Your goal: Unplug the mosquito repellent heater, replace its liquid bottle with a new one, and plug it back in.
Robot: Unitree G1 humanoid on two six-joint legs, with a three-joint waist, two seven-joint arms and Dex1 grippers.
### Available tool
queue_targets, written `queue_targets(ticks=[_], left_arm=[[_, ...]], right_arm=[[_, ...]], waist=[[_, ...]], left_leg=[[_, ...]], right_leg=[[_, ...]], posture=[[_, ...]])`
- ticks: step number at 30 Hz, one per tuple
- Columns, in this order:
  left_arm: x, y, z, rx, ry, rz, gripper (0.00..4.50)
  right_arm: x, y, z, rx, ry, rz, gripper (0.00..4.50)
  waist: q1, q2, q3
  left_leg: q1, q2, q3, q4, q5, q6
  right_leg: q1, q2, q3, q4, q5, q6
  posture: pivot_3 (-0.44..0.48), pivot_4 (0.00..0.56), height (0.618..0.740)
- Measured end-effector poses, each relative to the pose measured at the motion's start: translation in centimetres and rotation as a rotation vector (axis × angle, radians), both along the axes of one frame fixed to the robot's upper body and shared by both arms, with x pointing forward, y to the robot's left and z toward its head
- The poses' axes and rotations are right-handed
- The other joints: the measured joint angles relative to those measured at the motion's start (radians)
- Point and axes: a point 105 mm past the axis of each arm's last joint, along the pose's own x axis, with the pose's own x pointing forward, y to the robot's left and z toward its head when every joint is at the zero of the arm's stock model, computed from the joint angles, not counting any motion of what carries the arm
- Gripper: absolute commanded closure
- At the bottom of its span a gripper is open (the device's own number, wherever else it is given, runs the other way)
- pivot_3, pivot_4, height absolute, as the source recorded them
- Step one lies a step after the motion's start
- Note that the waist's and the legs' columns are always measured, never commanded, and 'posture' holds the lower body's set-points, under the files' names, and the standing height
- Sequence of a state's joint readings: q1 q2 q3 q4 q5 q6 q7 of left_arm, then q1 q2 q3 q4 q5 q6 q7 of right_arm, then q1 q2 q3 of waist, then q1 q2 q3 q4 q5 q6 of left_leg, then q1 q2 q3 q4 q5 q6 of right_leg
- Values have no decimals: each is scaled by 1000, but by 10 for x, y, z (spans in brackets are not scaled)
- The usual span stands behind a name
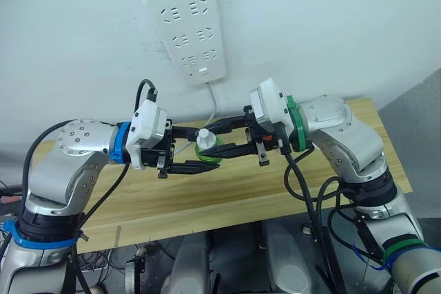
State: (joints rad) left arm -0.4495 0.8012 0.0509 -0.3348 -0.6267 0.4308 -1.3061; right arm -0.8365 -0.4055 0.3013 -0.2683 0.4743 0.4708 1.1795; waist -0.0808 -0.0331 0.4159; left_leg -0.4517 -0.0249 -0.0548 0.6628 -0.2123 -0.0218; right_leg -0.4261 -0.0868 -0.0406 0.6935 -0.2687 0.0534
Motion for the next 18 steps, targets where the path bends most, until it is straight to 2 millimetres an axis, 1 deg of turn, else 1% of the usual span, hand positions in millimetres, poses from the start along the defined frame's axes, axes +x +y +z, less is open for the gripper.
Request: queue_targets(ticks=[7,15,16,17,18], left_arm=[[-1,-1,1,6,1,-25,2276],[0,-1,0,0,3,-24,2276],[0,-1,0,-4,4,-24,2276],[0,-2,0,-14,9,-26,2276],[1,-3,1,-27,10,-25,2276]], right_arm=[[-1,1,1,4,-16,59,3399],[1,1,1,0,-7,58,3399],[1,1,2,-8,-5,55,2681],[1,2,2,-20,-11,55,2478],[0,4,2,-33,-13,59,2053]], waist=[[0,0,0],[0,0,0],[0,0,0],[0,0,0],[0,0,0]], left_leg=[[0,0,0,0,0,0],[0,0,0,0,0,0],[0,0,0,0,0,0],[0,0,0,0,0,0],[0,0,0,0,0,0]], right_leg=[[0,0,0,0,0,0],[0,0,0,0,0,0],[0,0,0,0,0,0],[0,0,0,0,0,0],[0,0,0,0,0,0]], posture=[[-105,392,734],[-109,387,734],[-111,386,734],[-111,386,734],[-113,382,734]])
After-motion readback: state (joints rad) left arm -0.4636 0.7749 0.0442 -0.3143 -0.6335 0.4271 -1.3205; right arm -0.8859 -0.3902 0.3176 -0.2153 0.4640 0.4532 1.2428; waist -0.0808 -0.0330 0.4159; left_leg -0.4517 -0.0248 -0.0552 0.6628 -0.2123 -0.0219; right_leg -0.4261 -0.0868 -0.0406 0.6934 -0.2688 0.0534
